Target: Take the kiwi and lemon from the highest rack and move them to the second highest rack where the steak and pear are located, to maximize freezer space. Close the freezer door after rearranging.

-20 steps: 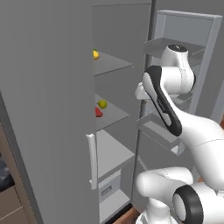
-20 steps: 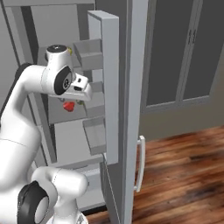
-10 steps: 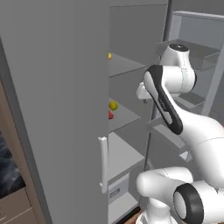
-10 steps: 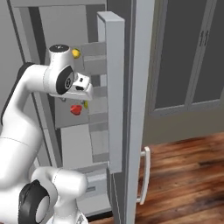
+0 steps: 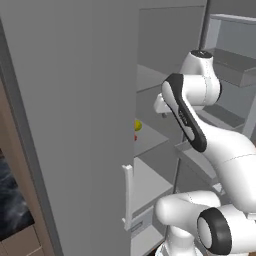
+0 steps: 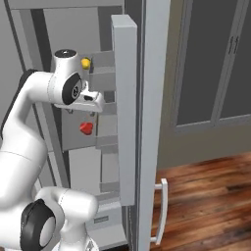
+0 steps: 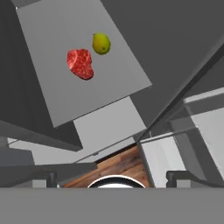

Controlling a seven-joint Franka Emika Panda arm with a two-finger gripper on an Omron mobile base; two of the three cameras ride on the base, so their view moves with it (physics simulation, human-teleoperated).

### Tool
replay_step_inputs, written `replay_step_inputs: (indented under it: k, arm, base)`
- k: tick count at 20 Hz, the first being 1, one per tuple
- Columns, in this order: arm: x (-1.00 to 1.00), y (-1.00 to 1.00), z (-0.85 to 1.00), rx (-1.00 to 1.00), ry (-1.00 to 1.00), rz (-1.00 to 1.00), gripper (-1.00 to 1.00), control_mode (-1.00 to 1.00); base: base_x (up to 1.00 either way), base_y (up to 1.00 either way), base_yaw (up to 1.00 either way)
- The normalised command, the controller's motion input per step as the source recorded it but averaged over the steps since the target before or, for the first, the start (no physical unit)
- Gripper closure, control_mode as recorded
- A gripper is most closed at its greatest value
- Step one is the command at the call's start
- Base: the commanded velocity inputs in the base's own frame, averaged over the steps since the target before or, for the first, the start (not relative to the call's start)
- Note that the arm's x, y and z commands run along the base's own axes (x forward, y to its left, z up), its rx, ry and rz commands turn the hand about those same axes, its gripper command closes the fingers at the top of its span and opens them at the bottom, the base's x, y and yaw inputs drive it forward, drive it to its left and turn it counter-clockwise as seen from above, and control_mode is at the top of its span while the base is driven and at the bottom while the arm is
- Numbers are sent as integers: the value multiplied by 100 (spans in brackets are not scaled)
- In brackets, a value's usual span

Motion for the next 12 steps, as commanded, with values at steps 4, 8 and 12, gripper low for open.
replay_step_inputs:
  k: [4,8,12]
  arm:
    - [0,0,0,0,0,0,-100,100]
    - [0,0,0,0,0,0,-100,100]
    - [0,0,0,0,0,0,-100,100]
  base:
    - [31,-14,7]
    - [0,-74,9]
    - [-3,-67,0]
